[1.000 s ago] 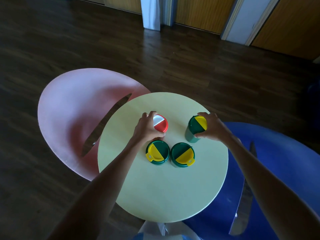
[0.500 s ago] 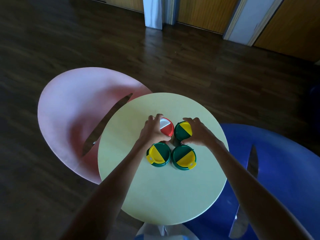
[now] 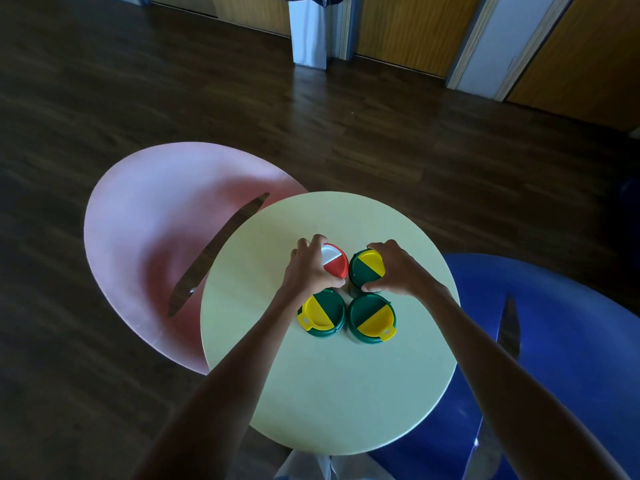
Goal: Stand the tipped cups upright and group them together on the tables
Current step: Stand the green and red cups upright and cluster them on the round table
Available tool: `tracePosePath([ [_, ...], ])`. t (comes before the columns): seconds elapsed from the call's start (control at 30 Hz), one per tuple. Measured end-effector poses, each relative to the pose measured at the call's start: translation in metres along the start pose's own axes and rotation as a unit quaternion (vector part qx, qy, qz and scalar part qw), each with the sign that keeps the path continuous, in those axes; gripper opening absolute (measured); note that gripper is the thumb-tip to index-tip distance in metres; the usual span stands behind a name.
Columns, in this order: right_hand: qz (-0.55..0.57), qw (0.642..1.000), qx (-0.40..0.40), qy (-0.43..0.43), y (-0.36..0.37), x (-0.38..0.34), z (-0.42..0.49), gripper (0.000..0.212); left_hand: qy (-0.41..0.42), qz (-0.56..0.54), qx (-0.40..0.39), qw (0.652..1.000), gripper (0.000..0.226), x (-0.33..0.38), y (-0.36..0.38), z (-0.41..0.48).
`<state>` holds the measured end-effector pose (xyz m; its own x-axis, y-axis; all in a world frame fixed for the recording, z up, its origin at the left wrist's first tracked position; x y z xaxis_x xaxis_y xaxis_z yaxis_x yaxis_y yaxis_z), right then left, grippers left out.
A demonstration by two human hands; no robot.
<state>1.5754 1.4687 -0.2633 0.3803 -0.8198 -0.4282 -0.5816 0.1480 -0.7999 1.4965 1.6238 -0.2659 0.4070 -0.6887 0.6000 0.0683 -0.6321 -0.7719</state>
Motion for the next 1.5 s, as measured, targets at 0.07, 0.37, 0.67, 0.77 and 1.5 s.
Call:
tracePosePath([
  [0.07,-0.003,1.000,-0.002,0.001,0.001,0.000,0.000,0.094,-0.005,-0.003,0.000,1.000,0.088,-0.003,0.001,-0.001],
  [0.37,0.044,0.999,-0.025,0.017,0.005,0.006,-0.004,0.098,0.008,-0.027,-0.015,0.999,0.088,-0.009,0.007,-0.003],
  [0.67,0.319,0.925,0.187,0.094,0.020,0.056,-0.077,0.068,-0.005,-0.248,0.037,0.968,0.092,-0.054,-0.001,-0.076],
  [0.77,0.353,0.920,0.129,0.107,0.065,0.059,-0.096,0.079,-0.001,-0.252,-0.024,0.967,0.103,-0.068,0.023,-0.098],
  [1.5,0.319,0.943,0.087,0.046,0.077,0.041,-0.099,0.091,0.013,-0.205,0.047,0.978,0.101,-0.065,0.036,-0.113],
])
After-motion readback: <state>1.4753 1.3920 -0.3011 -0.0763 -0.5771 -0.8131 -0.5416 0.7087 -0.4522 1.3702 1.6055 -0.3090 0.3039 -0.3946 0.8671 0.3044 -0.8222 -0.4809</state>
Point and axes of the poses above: each hand's wrist, its own z-axis towards the middle knuckle, its own y-axis out of the palm, x = y × z, the point moved 10 cm from there along z, towards the middle knuckle, and after that the axes turned 4 degrees about y, right-handed, at the moved point
